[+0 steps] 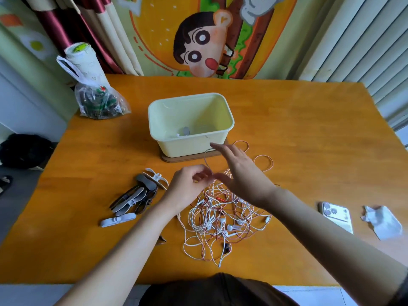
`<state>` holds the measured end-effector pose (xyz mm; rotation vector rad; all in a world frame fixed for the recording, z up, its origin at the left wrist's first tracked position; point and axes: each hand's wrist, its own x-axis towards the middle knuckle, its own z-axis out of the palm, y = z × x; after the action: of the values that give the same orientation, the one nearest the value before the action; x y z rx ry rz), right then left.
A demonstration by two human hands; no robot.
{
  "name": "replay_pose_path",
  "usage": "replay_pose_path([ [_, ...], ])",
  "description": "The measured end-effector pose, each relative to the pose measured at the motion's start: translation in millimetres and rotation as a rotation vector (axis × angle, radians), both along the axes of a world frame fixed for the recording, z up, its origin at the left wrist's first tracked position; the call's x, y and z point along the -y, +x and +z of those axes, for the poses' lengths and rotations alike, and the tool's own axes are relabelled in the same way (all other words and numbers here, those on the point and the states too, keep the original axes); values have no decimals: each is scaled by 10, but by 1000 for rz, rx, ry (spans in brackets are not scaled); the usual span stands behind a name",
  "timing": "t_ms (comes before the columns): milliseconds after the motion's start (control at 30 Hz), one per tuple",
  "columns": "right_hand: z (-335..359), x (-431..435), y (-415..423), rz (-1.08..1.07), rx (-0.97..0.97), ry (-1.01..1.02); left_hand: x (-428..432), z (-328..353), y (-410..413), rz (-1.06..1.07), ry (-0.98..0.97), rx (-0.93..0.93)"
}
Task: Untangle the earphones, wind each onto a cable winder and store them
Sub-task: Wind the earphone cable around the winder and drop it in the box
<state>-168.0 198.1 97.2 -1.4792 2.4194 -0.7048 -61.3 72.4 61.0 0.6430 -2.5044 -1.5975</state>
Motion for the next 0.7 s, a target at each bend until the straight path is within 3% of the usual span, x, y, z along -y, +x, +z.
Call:
replay_pose_path([
  [100, 19, -23, 28, -39, -12, 24, -18, 12, 31, 2, -29, 3],
  [233, -9, -75, -6, -80, 127, 112, -15, -1, 82, -14, -81, -3],
  [433, -41, -158, -85, -292, 251, -13, -32, -26, 127, -11, -213, 73],
  [600, 40, -212, -192, -426, 233, -71, 34, -109, 215, -60, -284, 309],
  [700, 17, -257, -220, -424, 112, 31, 29, -92, 253, -41, -255, 297],
])
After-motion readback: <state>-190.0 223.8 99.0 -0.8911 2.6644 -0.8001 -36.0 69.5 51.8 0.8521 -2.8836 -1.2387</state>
